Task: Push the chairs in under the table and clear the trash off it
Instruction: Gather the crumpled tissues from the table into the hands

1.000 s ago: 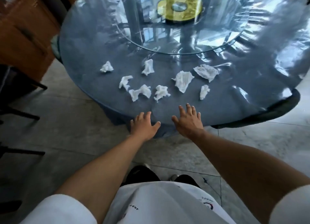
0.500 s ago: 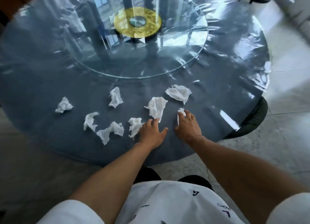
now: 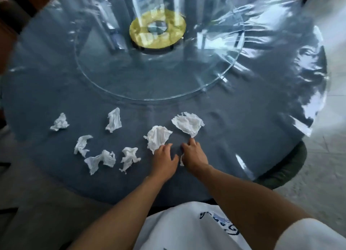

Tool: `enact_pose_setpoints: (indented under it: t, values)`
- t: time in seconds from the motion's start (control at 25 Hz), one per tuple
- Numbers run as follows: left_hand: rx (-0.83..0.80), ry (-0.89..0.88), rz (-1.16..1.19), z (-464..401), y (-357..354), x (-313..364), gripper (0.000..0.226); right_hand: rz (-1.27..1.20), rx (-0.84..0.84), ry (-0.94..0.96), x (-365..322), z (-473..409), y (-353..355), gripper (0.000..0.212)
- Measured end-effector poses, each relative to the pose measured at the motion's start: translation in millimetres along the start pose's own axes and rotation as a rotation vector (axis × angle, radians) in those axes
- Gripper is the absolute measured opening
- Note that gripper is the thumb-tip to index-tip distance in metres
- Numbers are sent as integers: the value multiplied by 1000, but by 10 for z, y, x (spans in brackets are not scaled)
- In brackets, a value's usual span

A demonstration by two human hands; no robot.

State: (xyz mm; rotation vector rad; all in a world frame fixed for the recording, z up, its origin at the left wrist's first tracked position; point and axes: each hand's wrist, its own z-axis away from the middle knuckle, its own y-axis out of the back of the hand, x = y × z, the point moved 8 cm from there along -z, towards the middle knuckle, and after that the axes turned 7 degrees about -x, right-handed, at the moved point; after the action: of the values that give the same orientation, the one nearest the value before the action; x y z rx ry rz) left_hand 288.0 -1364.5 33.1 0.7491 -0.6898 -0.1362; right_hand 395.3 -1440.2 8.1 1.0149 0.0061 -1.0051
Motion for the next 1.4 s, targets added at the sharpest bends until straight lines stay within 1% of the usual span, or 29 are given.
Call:
enact_pose_setpoints:
  t: [0.04, 0.12, 0.2, 0.28, 0.32, 0.36, 0.44, 0.48, 0.56, 0.64, 0.68, 0.72, 0.76, 0.8, 0.88, 0.92, 0.96, 1.0, 1.08, 1.12, 1.28, 1.32, 1.4]
  values:
    - [27, 42, 54, 34, -52, 36, 53, -29, -19, 28, 44, -23, -1, 17]
    - [75, 161, 235, 98, -143, 80, 49, -122, -49, 50, 118, -41, 22, 15]
    - [136, 295, 450, 128, -184, 63, 38, -289, -63, 34, 175, -52, 57, 14]
    - [202, 387, 697, 138, -169, 44, 24, -432, -94, 20, 157, -11, 75, 12]
    - [237, 416, 825, 127, -151, 28, 23, -499, -115, 28, 126, -9, 93, 10]
    - [237, 443, 934, 111, -148, 19, 23, -586, -137, 28, 92, -11, 94, 8]
    - [202, 480, 1150, 98, -190, 8, 22, -736, -198, 37, -38, 10, 87, 7]
    - [189, 475, 1252, 101, -215, 5, 20, -749, -225, 58, -122, 18, 94, 10]
    - [170, 435, 1358, 78, -223, 0, 16, -760, -317, 79, -251, -7, 100, 10]
    - [171, 407, 1410, 44, -197, -20, 12, -842, -433, 56, -307, -63, 117, 12]
    - [176, 405, 1428, 19, -185, -43, 11, -844, -446, 35, -305, -115, 162, 14]
    - [178, 399, 1444, -10, -161, -60, 11, -804, -406, 27, -300, -181, 263, 14]
    - [178, 397, 1458, -33, -126, -65, 12, -747, -323, 25, -269, -273, 382, 15]
    - [178, 402, 1472, -48, -99, -76, 16, -672, -206, 25, -218, -363, 521, 16]
    - [171, 425, 1482, -55, -60, -111, 25, -408, 54, 31, -117, -511, 798, 22]
    - [165, 441, 1476, -44, -54, -136, 30, -263, 137, 29, -63, -552, 875, 28]
    - [158, 457, 1465, -27, -46, -167, 33, -131, 146, 20, -19, -597, 872, 35]
    - [152, 471, 1453, -13, -42, -214, 36, -11, 105, 16, 6, -633, 822, 40]
    - [143, 485, 1436, 10, -32, -304, 42, 164, 10, 28, 16, -642, 670, 41]
    - [140, 484, 1436, 22, -20, -344, 43, 187, 2, 41, 20, -633, 609, 38]
    - [164, 485, 1470, 64, 64, -460, 40, 122, 23, 25, 58, -601, 510, 30]
    - [186, 479, 1483, 75, 95, -481, 39, 85, 30, 13, 54, -592, 505, 28]
    - [220, 452, 1504, 82, 169, -486, 38, -88, 113, -17, -6, -535, 563, 21]
